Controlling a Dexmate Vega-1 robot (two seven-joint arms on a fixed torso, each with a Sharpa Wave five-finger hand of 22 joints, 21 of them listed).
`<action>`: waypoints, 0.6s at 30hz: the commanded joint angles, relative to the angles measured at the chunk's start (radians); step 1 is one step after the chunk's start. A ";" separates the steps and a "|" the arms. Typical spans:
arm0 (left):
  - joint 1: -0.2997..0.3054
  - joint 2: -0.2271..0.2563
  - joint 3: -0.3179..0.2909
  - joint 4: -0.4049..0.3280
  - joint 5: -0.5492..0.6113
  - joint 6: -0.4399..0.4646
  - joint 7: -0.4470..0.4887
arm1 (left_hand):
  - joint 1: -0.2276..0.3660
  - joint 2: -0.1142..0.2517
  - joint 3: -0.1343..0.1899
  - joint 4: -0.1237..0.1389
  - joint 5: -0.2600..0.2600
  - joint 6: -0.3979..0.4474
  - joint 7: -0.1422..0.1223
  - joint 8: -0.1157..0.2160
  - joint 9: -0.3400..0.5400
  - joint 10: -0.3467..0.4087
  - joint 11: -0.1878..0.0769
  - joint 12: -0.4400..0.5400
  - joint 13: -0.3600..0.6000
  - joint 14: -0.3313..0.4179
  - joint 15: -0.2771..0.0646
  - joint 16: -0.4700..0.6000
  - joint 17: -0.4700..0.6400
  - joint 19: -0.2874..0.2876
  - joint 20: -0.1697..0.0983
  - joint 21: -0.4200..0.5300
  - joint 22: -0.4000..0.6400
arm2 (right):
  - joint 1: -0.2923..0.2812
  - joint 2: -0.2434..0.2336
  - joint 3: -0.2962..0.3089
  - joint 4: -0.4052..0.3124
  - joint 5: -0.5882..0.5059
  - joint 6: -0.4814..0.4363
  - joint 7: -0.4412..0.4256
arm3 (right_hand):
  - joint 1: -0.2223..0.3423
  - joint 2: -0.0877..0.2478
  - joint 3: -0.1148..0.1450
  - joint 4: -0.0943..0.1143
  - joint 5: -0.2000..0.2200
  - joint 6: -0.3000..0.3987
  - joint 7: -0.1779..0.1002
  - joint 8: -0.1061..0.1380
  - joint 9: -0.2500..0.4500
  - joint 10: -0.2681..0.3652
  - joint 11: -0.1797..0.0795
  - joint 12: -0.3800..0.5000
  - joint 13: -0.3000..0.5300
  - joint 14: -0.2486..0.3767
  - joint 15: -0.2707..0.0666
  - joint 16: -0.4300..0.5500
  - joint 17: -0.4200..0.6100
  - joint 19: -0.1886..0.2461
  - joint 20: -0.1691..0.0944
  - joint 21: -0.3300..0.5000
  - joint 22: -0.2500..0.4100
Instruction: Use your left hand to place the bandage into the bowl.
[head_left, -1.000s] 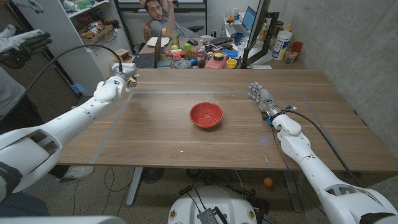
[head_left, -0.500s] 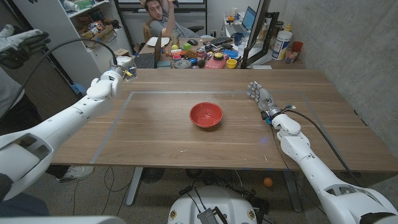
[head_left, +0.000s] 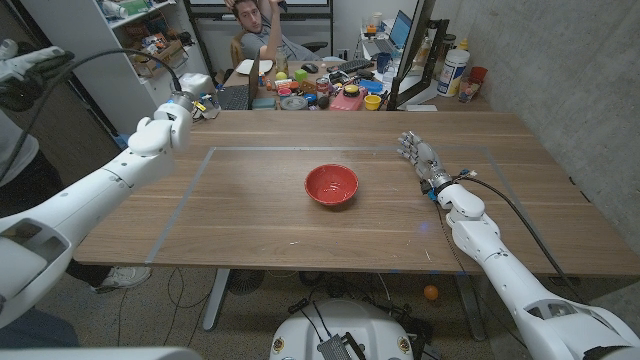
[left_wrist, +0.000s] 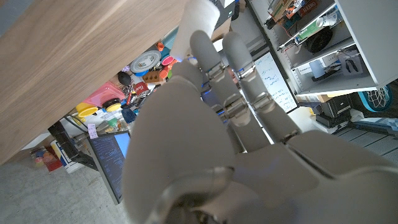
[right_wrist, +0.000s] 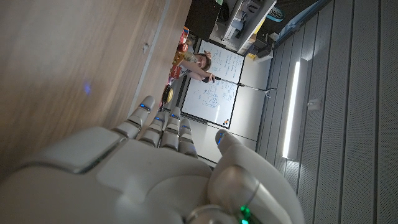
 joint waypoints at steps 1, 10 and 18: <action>0.024 0.004 -0.045 -0.049 -0.027 -0.037 0.013 | 0.000 0.003 0.004 0.004 0.009 0.012 -0.001 -0.003 0.003 0.011 -0.002 0.005 0.100 0.006 -0.004 0.009 0.006 0.002 -0.051 0.010 -0.001 | -0.031 -0.021 0.003 -0.044 -0.001 0.000 -0.012 | -0.006 0.025 0.003 -0.002 0.005 0.006 0.001 0.007 0.004 0.006 -0.004 0.007 0.003 0.005 0.001 -0.003 0.001 0.012 -0.021 -0.003 0.001; 0.007 -0.009 -0.038 -0.064 -0.021 -0.074 -0.011 | -0.002 0.001 0.003 0.005 0.009 0.017 -0.004 -0.006 0.003 0.017 -0.005 0.001 0.099 0.006 -0.004 0.010 0.010 0.000 -0.050 0.013 -0.002 | -0.072 -0.045 0.009 -0.097 -0.005 0.001 -0.036 | -0.007 0.026 0.003 -0.002 0.005 0.006 0.000 0.006 0.004 0.005 -0.005 0.006 0.003 0.005 0.001 -0.003 0.002 0.012 -0.021 -0.004 0.001; -0.001 -0.015 -0.039 -0.083 -0.021 -0.116 -0.027 | -0.001 -0.001 0.003 0.005 0.010 0.023 -0.005 -0.009 0.003 0.020 -0.004 -0.003 0.101 0.007 -0.004 0.012 0.014 -0.003 -0.050 0.017 -0.002 | -0.108 -0.062 0.018 -0.140 0.001 0.001 -0.054 | -0.007 0.026 0.004 -0.003 0.005 0.005 0.001 0.006 0.004 0.007 -0.009 0.007 0.003 0.006 0.000 -0.003 0.002 0.012 -0.023 -0.006 0.001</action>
